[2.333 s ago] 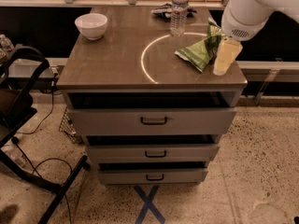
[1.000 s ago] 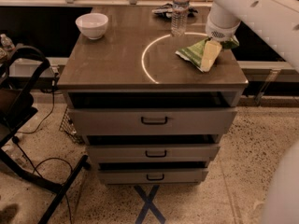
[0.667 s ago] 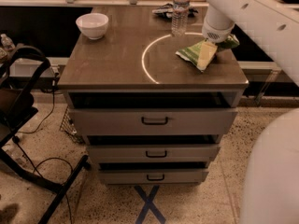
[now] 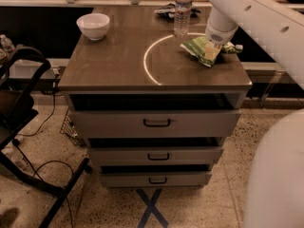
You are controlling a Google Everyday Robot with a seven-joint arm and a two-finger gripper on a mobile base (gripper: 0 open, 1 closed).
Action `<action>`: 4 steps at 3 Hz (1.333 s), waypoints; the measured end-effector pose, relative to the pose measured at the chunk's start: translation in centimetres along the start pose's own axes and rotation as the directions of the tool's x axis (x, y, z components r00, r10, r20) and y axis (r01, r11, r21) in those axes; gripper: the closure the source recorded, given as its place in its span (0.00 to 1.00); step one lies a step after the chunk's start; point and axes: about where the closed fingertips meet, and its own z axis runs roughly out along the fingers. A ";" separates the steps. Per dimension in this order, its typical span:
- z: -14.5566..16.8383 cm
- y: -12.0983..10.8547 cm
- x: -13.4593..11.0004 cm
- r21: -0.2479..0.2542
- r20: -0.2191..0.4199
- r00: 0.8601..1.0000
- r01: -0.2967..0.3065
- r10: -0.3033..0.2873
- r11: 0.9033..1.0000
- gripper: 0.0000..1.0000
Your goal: Move green jalapeno chip bag near white bowl
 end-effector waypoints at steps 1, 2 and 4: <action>0.4 0.2 0.0 -0.005 -0.003 1.000 0.001 -0.001 1.000 1.00; 0.4 0.2 0.0 -0.005 -0.003 1.000 0.001 -0.001 1.000 1.00; -10.8 -4.2 -3.2 0.184 0.167 0.978 0.094 -0.126 0.978 1.00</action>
Offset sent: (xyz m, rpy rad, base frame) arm 0.0002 0.0001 -0.0023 -0.0006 0.0034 0.0003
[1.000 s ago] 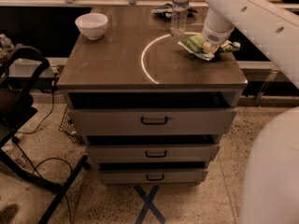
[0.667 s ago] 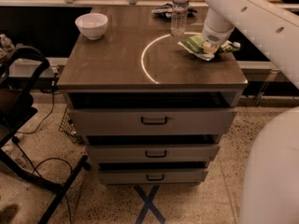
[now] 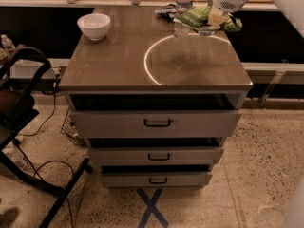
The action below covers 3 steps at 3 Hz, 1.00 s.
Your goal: Move green jalapeno chip bag near white bowl
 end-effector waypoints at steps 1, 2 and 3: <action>-2.2 0.1 -4.3 -0.022 0.168 0.985 0.052 -0.047 0.998 1.00; -3.2 2.0 -14.4 -0.082 0.411 0.909 0.118 -0.074 0.990 1.00; -3.6 4.4 -21.1 -0.105 0.514 0.853 0.161 -0.085 0.981 1.00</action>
Offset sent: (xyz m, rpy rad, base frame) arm 0.0026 0.2108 0.0598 0.3804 -0.0322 0.5364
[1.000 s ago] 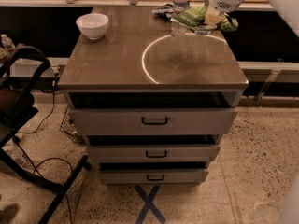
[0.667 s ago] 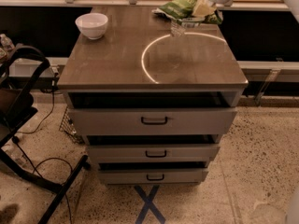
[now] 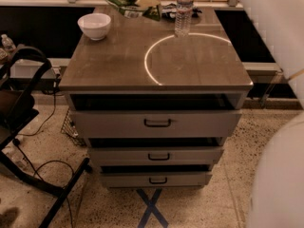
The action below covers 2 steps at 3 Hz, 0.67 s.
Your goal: Move green jalapeno chip bag near white bowl
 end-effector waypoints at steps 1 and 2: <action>0.9 0.8 -6.0 0.055 0.052 0.997 0.057 -0.060 0.997 1.00; 3.3 1.8 -5.0 0.082 0.004 0.994 0.109 -0.109 0.991 1.00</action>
Offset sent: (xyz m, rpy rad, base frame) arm -0.0134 0.0512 0.0200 0.0246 -0.0708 0.0414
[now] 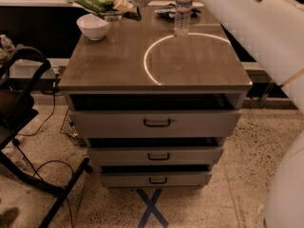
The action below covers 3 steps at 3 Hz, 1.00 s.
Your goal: Move green jalapeno chip bag near white bowl
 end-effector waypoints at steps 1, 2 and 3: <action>-0.4 0.3 0.3 -0.012 -0.023 1.000 -0.005 0.005 1.000 1.00; 5.0 5.0 1.2 -0.091 -0.023 1.000 -0.021 0.019 0.996 1.00; 9.0 8.0 1.7 -0.137 -0.013 1.000 -0.022 0.021 0.990 1.00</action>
Offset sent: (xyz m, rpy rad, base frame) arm -0.0020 0.0376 -0.1250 -0.0498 0.1634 0.0281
